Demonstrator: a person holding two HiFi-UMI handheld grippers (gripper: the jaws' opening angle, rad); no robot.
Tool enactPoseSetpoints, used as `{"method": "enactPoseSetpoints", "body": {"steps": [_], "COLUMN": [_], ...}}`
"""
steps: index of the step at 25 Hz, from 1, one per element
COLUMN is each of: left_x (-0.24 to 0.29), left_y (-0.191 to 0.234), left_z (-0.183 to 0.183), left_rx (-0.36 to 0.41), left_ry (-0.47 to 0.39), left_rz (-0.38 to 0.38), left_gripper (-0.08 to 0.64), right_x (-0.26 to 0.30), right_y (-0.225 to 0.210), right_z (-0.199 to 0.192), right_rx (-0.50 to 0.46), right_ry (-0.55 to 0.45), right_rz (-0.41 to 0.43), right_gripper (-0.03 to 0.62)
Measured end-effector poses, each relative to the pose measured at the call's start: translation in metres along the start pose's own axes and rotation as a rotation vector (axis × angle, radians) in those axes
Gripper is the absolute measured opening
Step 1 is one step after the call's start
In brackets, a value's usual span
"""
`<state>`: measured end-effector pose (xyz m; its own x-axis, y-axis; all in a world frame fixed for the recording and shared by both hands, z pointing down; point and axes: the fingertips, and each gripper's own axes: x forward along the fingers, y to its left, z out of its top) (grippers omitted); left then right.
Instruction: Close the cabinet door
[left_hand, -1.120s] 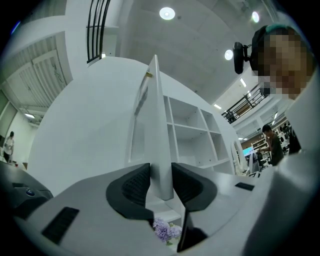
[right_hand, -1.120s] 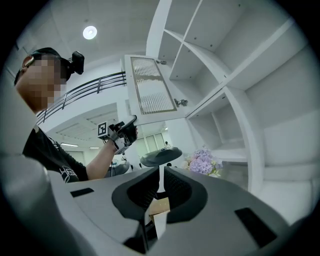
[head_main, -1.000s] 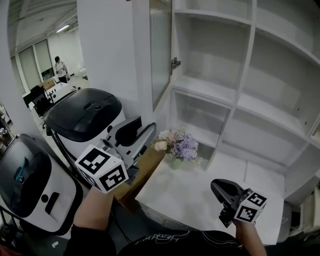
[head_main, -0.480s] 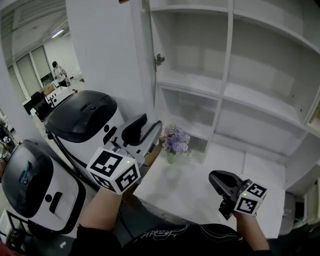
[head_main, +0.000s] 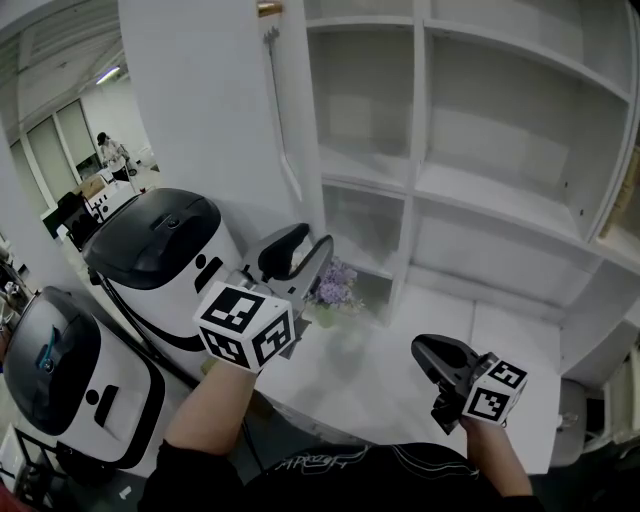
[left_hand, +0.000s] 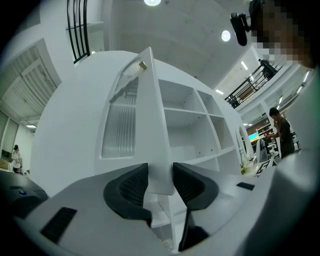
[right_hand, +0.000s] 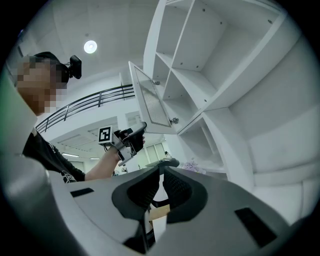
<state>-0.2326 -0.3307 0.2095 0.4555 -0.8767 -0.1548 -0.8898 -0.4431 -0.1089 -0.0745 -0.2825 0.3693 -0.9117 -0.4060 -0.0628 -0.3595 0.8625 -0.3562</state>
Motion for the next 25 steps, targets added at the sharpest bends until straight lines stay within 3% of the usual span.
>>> {"method": "enactPoseSetpoints", "body": {"steps": [25], "left_x": [0.103], "left_y": [-0.039], "left_z": [-0.012], "left_rx": [0.029], "left_ry": [0.036], "left_rz": [-0.001], "left_gripper": [0.169], "right_x": [-0.078], "right_y": [-0.034], "right_z": [0.036], "right_rx": [-0.011], "right_ry": [-0.123], "right_rz": [-0.146], "right_gripper": [0.057]}}
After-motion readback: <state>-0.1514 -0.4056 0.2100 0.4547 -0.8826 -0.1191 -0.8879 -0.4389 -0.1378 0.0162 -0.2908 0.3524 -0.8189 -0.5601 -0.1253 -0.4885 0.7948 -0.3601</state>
